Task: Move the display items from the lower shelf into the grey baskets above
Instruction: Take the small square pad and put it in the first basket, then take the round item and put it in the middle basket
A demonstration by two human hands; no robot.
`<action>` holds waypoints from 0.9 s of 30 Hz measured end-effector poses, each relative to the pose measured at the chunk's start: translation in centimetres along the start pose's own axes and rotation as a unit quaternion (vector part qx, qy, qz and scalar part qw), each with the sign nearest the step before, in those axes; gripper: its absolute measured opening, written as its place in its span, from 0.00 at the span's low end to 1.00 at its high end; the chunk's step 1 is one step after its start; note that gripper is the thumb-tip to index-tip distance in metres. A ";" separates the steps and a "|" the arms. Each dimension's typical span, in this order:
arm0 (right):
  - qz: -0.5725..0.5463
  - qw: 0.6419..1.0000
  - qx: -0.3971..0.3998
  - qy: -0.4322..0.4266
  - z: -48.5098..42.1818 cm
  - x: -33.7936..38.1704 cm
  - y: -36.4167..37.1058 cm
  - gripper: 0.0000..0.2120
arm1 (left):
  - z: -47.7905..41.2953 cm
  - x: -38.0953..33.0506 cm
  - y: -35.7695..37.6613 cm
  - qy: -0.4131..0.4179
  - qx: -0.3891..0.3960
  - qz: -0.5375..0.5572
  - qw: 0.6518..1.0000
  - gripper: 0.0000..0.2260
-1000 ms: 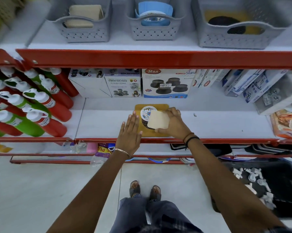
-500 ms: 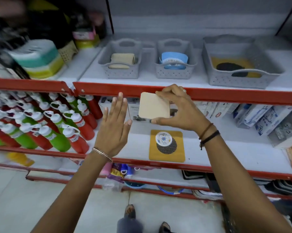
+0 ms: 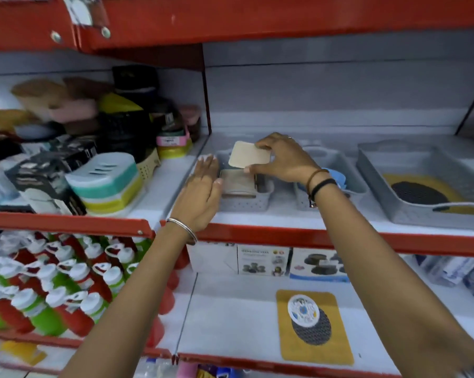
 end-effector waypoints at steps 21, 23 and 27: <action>0.089 0.986 0.142 0.017 -1.7 -0.4 5.9 0.24 | -3.0 2.1 1.1 0.052 0.057 -0.061 0.995 0.25; 0.036 0.999 0.040 -0.007 -1.2 0.2 3.8 0.20 | -2.5 1.1 -0.1 0.070 -0.003 -0.044 0.997 0.25; -0.144 0.969 -0.164 -0.120 4.6 2.7 -1.6 0.13 | 0.1 -2.9 -2.1 0.122 -0.087 0.017 0.989 0.23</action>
Point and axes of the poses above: each hand's wrist, its own z-axis away from the middle knuckle, its own y-axis out of the palm, x = y × z, the point moved 8 cm from there along -z, towards the middle knuckle, and after that the axes turned 1 degree about -x, right-handed, at the moved point
